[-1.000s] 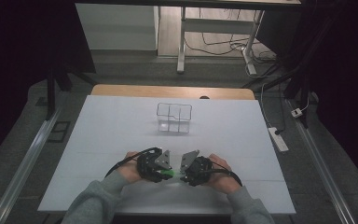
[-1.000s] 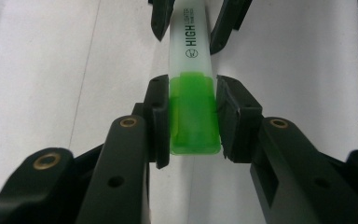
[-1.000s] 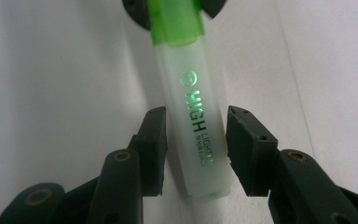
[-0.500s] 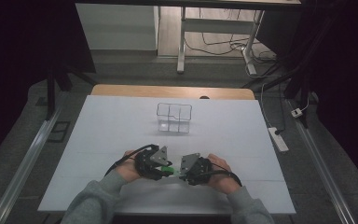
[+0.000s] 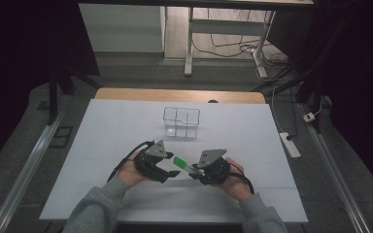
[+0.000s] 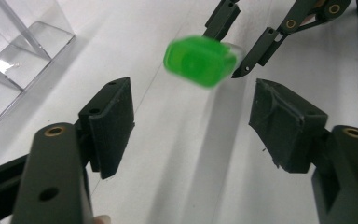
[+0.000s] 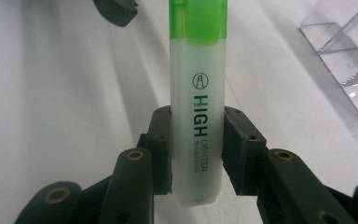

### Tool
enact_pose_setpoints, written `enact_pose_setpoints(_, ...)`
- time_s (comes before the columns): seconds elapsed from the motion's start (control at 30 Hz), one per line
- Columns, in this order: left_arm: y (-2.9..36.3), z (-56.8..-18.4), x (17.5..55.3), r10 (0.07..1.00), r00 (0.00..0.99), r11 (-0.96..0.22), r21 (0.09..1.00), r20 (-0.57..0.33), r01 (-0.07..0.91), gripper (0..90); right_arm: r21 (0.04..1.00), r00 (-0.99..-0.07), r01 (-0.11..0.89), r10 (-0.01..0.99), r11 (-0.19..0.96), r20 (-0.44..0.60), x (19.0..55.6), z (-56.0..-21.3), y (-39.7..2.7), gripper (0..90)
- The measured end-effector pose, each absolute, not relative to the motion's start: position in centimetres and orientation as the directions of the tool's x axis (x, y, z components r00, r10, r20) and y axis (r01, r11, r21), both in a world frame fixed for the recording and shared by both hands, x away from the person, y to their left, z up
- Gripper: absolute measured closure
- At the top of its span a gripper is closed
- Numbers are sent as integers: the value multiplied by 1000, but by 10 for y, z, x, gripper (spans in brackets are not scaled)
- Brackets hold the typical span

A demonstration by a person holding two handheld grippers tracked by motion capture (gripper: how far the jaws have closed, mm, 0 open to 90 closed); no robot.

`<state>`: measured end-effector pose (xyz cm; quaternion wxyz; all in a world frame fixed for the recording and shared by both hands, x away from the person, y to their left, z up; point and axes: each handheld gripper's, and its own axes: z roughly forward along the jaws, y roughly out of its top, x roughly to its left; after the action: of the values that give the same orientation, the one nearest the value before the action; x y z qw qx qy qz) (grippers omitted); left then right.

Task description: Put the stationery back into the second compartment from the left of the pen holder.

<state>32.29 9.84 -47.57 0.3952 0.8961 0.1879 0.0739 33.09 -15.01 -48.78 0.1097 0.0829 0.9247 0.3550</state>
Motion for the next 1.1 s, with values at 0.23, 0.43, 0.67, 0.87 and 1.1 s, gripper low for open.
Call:
enact_pose_setpoints(0.23,103,-477,325,433,899,-547,772,-68,322,272,737,-956,122,279,665,-94,334,-486,-155,664)
enact_pose_setpoints(0.43,105,-476,326,440,893,-503,798,-94,332,265,767,-952,144,298,625,-64,334,-486,-154,663)
enact_pose_setpoints(0.67,101,-479,326,436,891,-466,815,-129,346,249,774,-955,144,291,617,-54,331,-489,-148,663)
enact_pose_setpoints(0.87,98,-483,326,437,888,-424,838,-144,345,331,782,-959,136,280,609,-52,329,-490,-144,663)
enact_pose_setpoints(1.1,98,-483,324,411,900,-402,857,-145,322,536,788,-956,139,290,600,-52,329,-491,-141,663)
